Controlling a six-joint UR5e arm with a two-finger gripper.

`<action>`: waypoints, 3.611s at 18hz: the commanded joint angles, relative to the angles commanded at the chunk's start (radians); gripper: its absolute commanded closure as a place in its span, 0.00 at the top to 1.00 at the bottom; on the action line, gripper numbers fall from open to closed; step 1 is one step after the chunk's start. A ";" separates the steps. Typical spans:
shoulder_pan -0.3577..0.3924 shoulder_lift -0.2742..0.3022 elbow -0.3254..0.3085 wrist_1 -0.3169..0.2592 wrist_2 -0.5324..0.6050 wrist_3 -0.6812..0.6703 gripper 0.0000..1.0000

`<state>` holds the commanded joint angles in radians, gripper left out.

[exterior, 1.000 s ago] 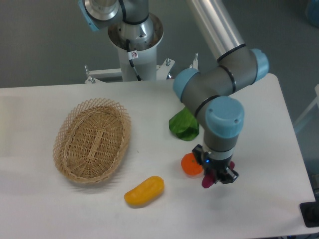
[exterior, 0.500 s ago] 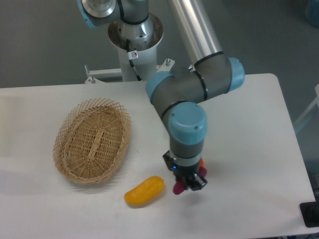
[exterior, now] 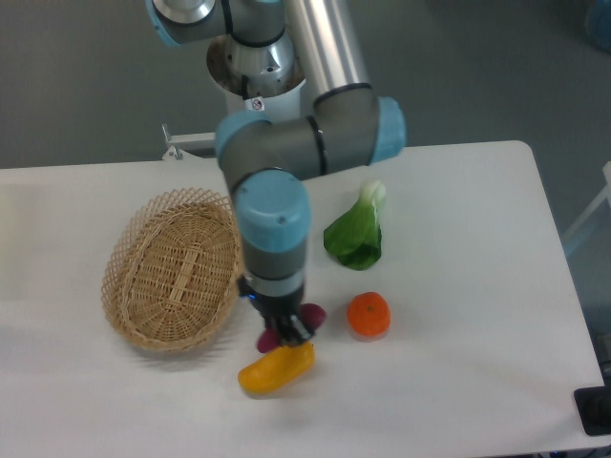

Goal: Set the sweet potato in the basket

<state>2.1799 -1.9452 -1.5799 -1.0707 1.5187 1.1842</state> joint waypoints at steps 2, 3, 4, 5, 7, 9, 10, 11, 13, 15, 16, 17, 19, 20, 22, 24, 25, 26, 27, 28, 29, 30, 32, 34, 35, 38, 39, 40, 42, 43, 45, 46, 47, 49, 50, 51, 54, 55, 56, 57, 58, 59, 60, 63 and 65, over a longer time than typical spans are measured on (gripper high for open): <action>-0.028 0.015 -0.029 0.002 -0.020 0.000 0.38; -0.041 0.023 -0.044 0.005 -0.026 0.000 0.38; -0.054 0.026 -0.063 0.008 -0.026 0.009 0.38; -0.060 0.028 -0.074 0.014 -0.026 0.009 0.38; -0.080 0.029 -0.107 0.029 -0.025 0.009 0.38; -0.097 0.040 -0.153 0.029 -0.025 0.005 0.38; -0.107 0.043 -0.176 0.037 -0.025 0.005 0.38; -0.117 0.048 -0.198 0.060 -0.025 0.003 0.38; -0.130 0.069 -0.251 0.112 -0.025 0.009 0.38; -0.134 0.112 -0.337 0.124 -0.025 0.020 0.38; -0.132 0.144 -0.379 0.129 -0.025 0.043 0.38; -0.132 0.167 -0.411 0.132 -0.025 0.070 0.38; -0.132 0.172 -0.434 0.150 -0.025 0.081 0.44; -0.134 0.172 -0.434 0.161 -0.025 0.078 0.46; -0.137 0.166 -0.433 0.170 -0.025 0.074 0.52; -0.140 0.163 -0.434 0.176 -0.025 0.080 0.74; -0.138 0.163 -0.434 0.176 -0.025 0.081 0.77; -0.137 0.164 -0.431 0.176 -0.025 0.083 0.88; -0.135 0.166 -0.428 0.179 -0.025 0.083 0.94; -0.135 0.167 -0.427 0.181 -0.025 0.083 0.95; -0.134 0.167 -0.420 0.181 -0.025 0.083 0.99; -0.132 0.169 -0.417 0.181 -0.025 0.081 1.00; -0.129 0.173 -0.399 0.179 -0.025 0.075 1.00; -0.126 0.172 -0.362 0.178 -0.025 0.063 1.00; -0.124 0.170 -0.344 0.173 -0.026 0.058 1.00; -0.091 0.172 -0.298 0.166 -0.025 0.057 1.00; -0.079 0.170 -0.289 0.166 -0.022 0.058 1.00; -0.062 0.169 -0.278 0.166 -0.020 0.057 1.00; -0.020 0.166 -0.250 0.163 -0.017 0.058 1.00; 0.007 0.163 -0.235 0.160 -0.020 0.061 1.00; 0.043 0.155 -0.204 0.158 -0.020 0.072 1.00; 0.047 0.150 -0.190 0.158 -0.018 0.074 1.00; 0.063 0.140 -0.171 0.156 -0.020 0.075 1.00; 0.081 0.103 -0.117 0.156 -0.022 0.077 1.00; 0.084 0.086 -0.079 0.149 -0.020 0.077 1.00; 0.098 0.071 -0.043 0.123 -0.020 0.077 1.00; 0.139 0.035 0.041 0.022 -0.022 0.173 1.00; 0.146 0.025 0.053 0.005 -0.018 0.193 1.00; 0.147 0.016 0.060 0.002 -0.015 0.196 1.00; 0.164 0.009 0.060 0.003 -0.014 0.202 1.00; 0.185 0.008 0.060 -0.001 -0.015 0.204 1.00; 0.201 0.008 0.054 -0.002 -0.015 0.206 1.00; 0.218 0.006 0.046 -0.002 -0.015 0.207 1.00; 0.256 -0.014 0.041 0.002 -0.009 0.209 1.00; 0.284 -0.027 0.046 0.008 -0.009 0.218 1.00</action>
<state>2.4635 -1.9727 -1.5340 -1.0630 1.5094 1.4020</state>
